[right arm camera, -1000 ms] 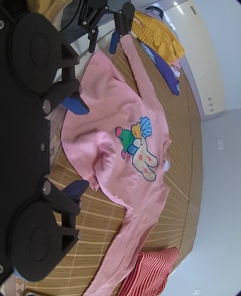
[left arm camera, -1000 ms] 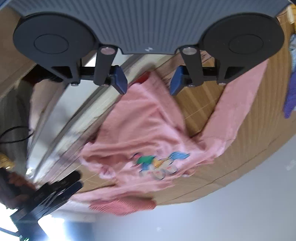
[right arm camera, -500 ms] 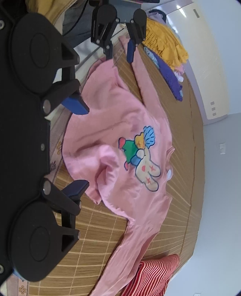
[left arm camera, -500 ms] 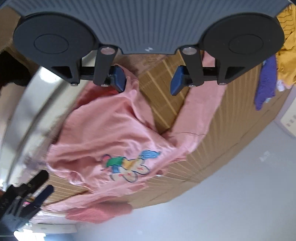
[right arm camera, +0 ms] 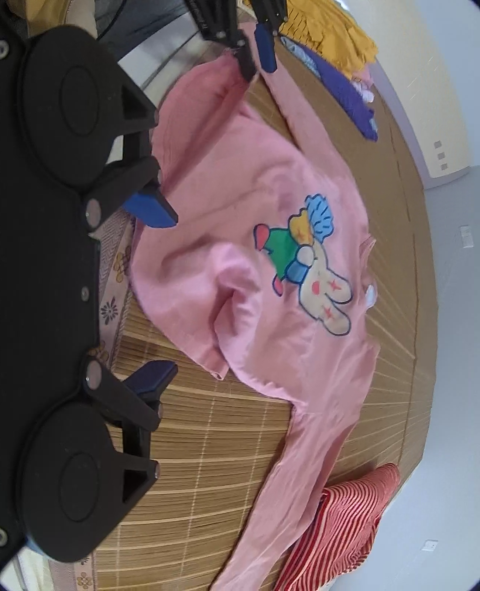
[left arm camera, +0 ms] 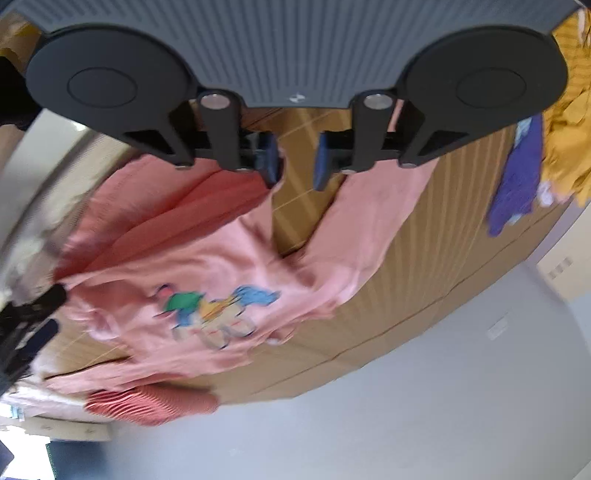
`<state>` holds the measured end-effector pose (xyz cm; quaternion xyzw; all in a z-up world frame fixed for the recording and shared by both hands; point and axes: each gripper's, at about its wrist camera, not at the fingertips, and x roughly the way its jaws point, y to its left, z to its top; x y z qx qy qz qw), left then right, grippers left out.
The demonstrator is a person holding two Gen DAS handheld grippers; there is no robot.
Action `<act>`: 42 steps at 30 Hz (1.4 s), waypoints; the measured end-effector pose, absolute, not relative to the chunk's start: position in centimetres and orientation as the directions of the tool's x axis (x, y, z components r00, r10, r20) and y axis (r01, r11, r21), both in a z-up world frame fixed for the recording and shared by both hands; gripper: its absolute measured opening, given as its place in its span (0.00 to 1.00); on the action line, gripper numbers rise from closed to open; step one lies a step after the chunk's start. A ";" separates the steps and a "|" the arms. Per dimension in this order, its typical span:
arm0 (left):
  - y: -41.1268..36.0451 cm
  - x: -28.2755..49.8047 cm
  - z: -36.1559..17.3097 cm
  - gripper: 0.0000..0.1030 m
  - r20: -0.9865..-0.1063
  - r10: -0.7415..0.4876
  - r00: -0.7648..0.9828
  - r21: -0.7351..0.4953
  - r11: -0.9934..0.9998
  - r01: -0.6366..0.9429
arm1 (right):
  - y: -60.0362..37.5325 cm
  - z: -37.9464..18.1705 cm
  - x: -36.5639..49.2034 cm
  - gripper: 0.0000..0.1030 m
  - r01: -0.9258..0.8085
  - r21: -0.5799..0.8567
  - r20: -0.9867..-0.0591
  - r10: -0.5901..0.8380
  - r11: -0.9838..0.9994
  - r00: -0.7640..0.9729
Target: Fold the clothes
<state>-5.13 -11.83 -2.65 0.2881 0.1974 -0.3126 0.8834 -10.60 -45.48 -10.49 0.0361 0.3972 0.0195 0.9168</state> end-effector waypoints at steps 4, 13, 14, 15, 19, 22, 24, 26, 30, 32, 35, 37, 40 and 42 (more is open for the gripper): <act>-10.8 -4.9 -2.0 0.12 -0.492 -0.414 0.766 0.384 0.687 0.617 | -45.6 -10.9 -10.5 0.78 -0.002 0.081 -0.734 0.061 0.997 0.676; -9.6 -5.2 0.4 0.12 -0.449 -0.411 0.794 0.386 0.712 0.587 | -45.6 -11.4 -10.3 0.78 -0.002 0.078 -0.745 0.060 0.997 0.664; -9.6 -5.1 0.7 0.12 -0.446 -0.409 0.796 0.384 0.716 0.583 | -45.7 -11.4 -10.4 0.78 -0.007 0.081 -0.740 0.065 0.997 0.669; -9.5 -5.1 0.9 0.12 -0.440 -0.407 0.800 0.377 0.725 0.576 | -45.7 -11.3 -10.5 0.78 -0.014 0.083 -0.733 0.070 0.996 0.677; -9.0 -4.6 2.0 0.12 -0.425 -0.420 0.802 0.323 0.757 0.568 | -45.3 -10.8 -11.3 0.78 -0.096 0.100 -0.677 0.139 0.990 0.723; -8.7 -3.9 2.4 0.12 -0.419 -0.419 0.805 0.299 0.774 0.558 | -44.3 -10.5 -11.9 0.78 -0.194 0.131 -0.623 0.233 0.972 0.746; -8.5 -3.4 2.5 0.12 -0.422 -0.421 0.803 0.277 0.784 0.556 | -43.4 -10.4 -12.1 0.78 -0.250 0.130 -0.616 0.276 0.959 0.738; -8.3 -3.0 2.5 0.12 -0.427 -0.425 0.798 0.254 0.791 0.557 | -42.7 -10.7 -12.2 0.78 -0.269 0.096 -0.632 0.268 0.958 0.728; -7.9 -2.4 2.2 0.12 -0.433 -0.428 0.794 0.234 0.797 0.557 | -42.1 -11.4 -12.3 0.76 -0.227 -0.047 -0.672 0.137 0.973 0.728; -7.8 -2.0 1.9 0.12 -0.438 -0.428 0.791 0.226 0.799 0.557 | -42.3 -11.7 -12.3 0.74 -0.193 -0.084 -0.676 0.086 0.978 0.732; -7.5 -1.4 1.5 0.12 -0.446 -0.430 0.785 0.204 0.805 0.557 | -42.7 -12.1 -12.2 0.72 -0.139 -0.142 -0.680 0.006 0.980 0.733; -7.5 -1.1 1.1 0.12 -0.454 -0.424 0.783 0.198 0.809 0.553 | -43.2 -12.3 -12.3 0.72 -0.113 -0.171 -0.677 -0.034 0.979 0.735; -7.5 -0.5 0.5 0.12 -0.471 -0.415 0.778 0.192 0.813 0.550 | -44.1 -12.0 -12.5 0.60 -0.081 -0.148 -0.653 -0.036 0.986 0.757; -7.5 -0.3 0.1 0.12 -0.482 -0.407 0.776 0.193 0.814 0.547 | -44.6 -12.0 -12.6 0.56 -0.079 -0.125 -0.641 -0.020 0.989 0.767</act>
